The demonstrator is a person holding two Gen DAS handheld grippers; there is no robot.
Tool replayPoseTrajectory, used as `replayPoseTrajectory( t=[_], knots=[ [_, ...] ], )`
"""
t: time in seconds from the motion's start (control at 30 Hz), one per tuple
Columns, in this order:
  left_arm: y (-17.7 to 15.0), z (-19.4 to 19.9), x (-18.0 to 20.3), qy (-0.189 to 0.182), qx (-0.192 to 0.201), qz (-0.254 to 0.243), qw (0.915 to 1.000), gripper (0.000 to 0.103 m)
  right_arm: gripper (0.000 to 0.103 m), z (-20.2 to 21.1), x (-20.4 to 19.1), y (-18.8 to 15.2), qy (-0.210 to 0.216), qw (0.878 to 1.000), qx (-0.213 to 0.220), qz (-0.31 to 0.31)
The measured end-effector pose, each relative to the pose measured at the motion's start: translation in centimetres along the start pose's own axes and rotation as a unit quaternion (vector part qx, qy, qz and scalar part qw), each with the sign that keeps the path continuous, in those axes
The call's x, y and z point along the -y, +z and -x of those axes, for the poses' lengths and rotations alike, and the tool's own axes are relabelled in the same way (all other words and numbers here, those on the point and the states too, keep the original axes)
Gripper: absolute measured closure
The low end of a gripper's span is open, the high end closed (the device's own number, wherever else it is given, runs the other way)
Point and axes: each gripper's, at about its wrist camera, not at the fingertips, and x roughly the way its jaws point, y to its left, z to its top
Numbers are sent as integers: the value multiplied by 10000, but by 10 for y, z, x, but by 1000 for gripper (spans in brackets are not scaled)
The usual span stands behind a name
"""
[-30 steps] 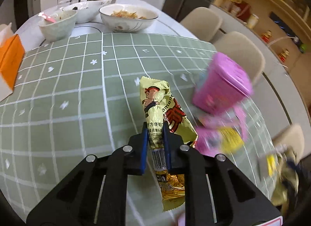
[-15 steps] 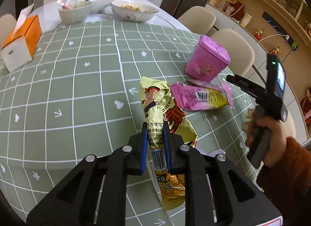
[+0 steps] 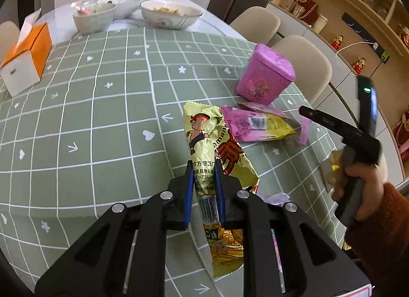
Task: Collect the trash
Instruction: 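Grasp the pink plastic spoon toy with the right gripper while the left holds the yellow wrapper, then carry the yellow wrapper and pink spoon toy over the yellow trash bag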
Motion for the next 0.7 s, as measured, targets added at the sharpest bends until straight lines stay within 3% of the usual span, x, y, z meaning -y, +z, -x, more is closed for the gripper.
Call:
replayPoseTrajectory(
  t=[0.3,0.7],
  knots=[
    [-6,33,37,-158,264,-378,9988,89,58,112,-11,-35,437,9965,507,505],
    [-16,102,120,-372,1030,-1046,9885,89,58,216,28,-78,267,9927,1019,591]
  ],
)
